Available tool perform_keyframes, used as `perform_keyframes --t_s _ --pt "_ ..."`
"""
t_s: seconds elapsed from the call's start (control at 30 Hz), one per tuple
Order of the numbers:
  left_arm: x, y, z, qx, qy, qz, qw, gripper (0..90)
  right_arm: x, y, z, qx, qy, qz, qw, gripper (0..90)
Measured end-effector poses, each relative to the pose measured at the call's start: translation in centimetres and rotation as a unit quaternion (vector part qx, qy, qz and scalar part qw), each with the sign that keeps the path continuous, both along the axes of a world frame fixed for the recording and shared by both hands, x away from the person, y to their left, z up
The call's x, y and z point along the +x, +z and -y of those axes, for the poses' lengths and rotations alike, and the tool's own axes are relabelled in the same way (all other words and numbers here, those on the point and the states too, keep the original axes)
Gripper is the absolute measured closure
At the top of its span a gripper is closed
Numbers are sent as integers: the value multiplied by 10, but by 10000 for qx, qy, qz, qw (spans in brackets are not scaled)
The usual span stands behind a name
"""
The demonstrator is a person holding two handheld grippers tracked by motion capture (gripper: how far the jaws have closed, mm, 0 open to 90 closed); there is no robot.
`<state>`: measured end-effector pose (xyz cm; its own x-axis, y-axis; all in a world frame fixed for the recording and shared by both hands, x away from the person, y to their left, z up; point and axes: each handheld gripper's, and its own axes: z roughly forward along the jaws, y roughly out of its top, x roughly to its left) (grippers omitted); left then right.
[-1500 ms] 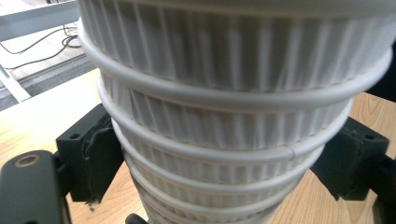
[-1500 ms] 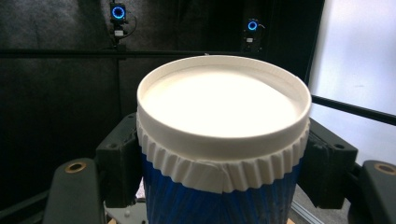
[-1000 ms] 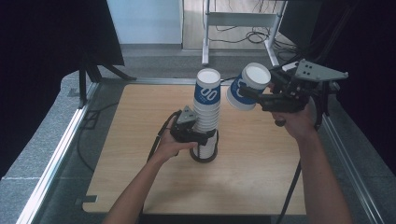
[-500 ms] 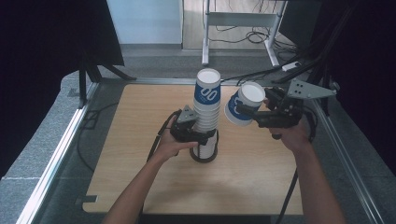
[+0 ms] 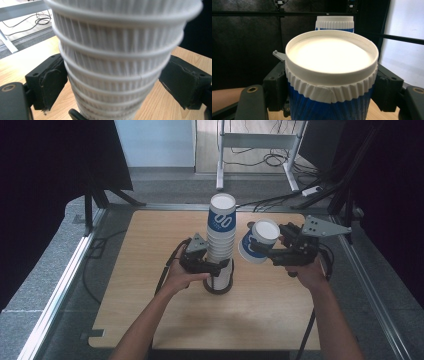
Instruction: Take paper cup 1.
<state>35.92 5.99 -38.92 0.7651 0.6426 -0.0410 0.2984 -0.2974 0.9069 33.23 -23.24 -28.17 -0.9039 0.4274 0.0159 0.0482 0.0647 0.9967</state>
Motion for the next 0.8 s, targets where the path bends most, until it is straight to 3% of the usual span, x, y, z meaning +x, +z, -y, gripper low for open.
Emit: perform_keyframes --t_s 0.27,0.37,0.8 --pt "-10 -3 -8 77 57 59 9999 87 -4 -14 -1 53 54 -53 10000 268" --pt "-16 -6 -11 261 204 173 9993 105 -5 -20 -2 43 67 -72 9999 268" --pt "-41 -15 -28 48 169 97 9998 133 -10 -40 -13 0 216 -190 9996 267"
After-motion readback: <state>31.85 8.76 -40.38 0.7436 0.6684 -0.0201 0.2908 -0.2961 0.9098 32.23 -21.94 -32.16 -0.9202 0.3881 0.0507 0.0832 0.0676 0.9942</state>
